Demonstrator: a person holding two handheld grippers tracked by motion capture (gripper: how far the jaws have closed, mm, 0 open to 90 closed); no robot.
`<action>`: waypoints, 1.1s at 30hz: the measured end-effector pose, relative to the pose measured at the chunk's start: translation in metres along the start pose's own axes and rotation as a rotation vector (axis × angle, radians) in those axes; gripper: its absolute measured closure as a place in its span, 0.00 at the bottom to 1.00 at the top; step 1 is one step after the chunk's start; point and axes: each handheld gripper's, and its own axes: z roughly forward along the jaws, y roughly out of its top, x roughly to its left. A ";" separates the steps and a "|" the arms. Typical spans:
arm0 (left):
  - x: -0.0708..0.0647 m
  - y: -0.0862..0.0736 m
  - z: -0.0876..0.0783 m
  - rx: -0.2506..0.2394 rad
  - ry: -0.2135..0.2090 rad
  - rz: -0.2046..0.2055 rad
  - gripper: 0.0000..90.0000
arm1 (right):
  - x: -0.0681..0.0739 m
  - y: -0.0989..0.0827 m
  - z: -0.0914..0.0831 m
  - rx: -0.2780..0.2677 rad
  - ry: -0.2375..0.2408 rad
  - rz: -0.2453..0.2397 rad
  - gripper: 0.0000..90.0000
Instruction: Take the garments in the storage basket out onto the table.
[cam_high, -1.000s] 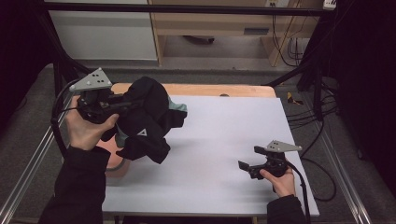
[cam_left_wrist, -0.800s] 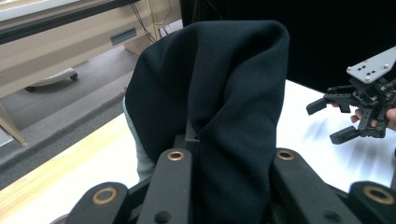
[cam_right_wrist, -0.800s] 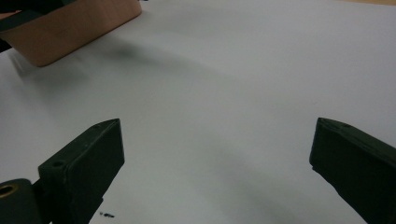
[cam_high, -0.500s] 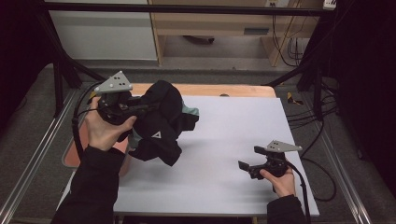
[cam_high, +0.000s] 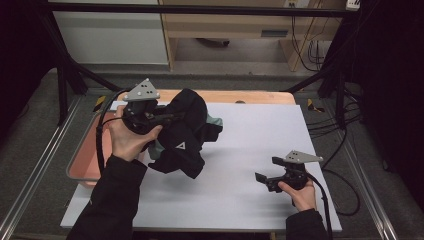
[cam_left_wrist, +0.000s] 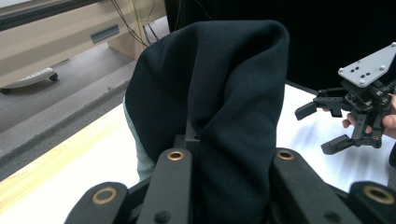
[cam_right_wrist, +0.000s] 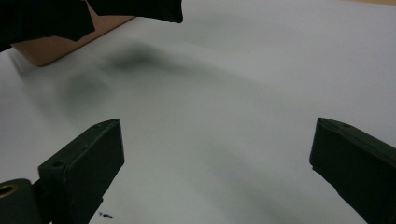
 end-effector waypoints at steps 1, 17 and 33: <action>-0.001 0.000 0.003 0.000 -0.001 -0.001 0.85 | 0.000 0.000 0.000 -0.001 0.000 0.001 0.04; -0.007 -0.007 0.050 0.007 -0.014 -0.009 0.85 | 0.000 0.000 0.000 -0.003 -0.001 0.001 0.04; -0.014 -0.023 0.105 0.034 -0.079 -0.026 0.85 | -0.001 -0.002 0.000 0.000 -0.003 0.004 0.04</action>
